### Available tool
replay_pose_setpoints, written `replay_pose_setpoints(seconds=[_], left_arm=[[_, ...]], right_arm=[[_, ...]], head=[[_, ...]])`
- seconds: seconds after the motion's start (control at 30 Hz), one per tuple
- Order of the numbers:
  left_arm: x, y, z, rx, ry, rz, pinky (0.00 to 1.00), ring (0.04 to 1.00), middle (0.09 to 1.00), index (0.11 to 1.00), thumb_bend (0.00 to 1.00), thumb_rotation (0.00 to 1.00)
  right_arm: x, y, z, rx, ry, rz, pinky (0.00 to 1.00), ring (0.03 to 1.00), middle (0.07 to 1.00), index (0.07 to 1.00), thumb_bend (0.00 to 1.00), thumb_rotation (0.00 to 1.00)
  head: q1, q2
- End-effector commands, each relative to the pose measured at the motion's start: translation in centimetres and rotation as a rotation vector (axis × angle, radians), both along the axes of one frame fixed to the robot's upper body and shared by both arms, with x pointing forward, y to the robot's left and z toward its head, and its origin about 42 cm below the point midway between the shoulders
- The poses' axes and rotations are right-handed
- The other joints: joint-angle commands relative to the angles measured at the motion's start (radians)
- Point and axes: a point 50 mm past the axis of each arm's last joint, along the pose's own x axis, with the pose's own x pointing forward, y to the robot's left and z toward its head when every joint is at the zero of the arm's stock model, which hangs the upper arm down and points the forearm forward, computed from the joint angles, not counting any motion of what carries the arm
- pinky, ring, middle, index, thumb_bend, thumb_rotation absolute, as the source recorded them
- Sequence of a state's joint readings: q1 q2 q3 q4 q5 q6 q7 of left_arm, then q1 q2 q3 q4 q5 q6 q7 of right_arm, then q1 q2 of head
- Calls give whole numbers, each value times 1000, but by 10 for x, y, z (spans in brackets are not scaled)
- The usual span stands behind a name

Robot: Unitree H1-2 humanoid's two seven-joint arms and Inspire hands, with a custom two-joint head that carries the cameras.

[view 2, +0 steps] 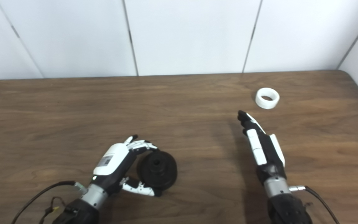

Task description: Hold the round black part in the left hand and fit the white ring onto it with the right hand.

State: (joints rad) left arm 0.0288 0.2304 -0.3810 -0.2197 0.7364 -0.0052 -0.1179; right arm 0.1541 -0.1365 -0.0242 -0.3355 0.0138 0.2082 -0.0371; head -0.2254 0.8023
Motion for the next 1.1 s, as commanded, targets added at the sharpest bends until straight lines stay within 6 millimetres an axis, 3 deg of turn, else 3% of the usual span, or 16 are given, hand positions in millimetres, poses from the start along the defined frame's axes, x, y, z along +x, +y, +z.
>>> replay_pose_setpoints(seconds=[0.0, 0.27, 0.4, 0.5, 0.53, 0.6, 0.67, 0.8, 0.9, 1.07], left_arm=[[1, 9, -5, 36, 19, 11, 997, 866, 786, 484, 520, 60], [2, 13, -9, 53, 61, 9, 996, 873, 787, 485, 519, 60], [3, 13, -9, 39, 84, 12, 992, 874, 784, 484, 519, 60], [4, 14, -10, 28, 96, 14, 996, 871, 781, 484, 520, 59], [4, 14, -11, 26, 94, 13, 996, 868, 778, 484, 520, 58], [4, 15, -11, 25, 91, 13, 988, 862, 773, 484, 520, 58], [4, 15, -11, 32, 90, 15, 974, 856, 771, 483, 521, 59], [3, 17, -11, 33, 102, 21, 979, 859, 775, 484, 521, 58], [2, 18, -13, 34, 92, 20, 984, 856, 773, 484, 522, 56], [2, 22, -18, 35, 84, 22, 963, 845, 768, 484, 522, 54]], right_arm=[[10, 13, 19, 42, -87, -5, 980, 952, 906, 885, 614, 980], [10, 11, 38, 52, -103, -45, 997, 960, 907, 883, 647, 964], [9, 0, 51, -21, -134, -64, 1000, 960, 902, 877, 595, 956], [11, -15, 65, -77, -157, -85, 1000, 973, 908, 876, 603, 866], [12, -21, 69, -83, -168, -91, 1000, 966, 908, 872, 618, 798], [15, -30, 78, -106, -185, -99, 1000, 959, 909, 868, 651, 678], [20, -40, 89, -192, -212, -110, 986, 945, 902, 867, 765, 486], [32, -55, 107, -302, -260, -122, 975, 934, 892, 855, 898, 324], [44, -66, 121, -404, -267, -133, 939, 935, 899, 848, 928, 271], [67, -81, 143, -577, -256, -137, 863, 874, 865, 835, 965, 244]], head=[[-13, 1], [-24, 2], [-52, 11], [-52, 11], [-92, 12], [-92, 12], [-128, 9], [-160, -1], [-221, -37], [-260, -61]])
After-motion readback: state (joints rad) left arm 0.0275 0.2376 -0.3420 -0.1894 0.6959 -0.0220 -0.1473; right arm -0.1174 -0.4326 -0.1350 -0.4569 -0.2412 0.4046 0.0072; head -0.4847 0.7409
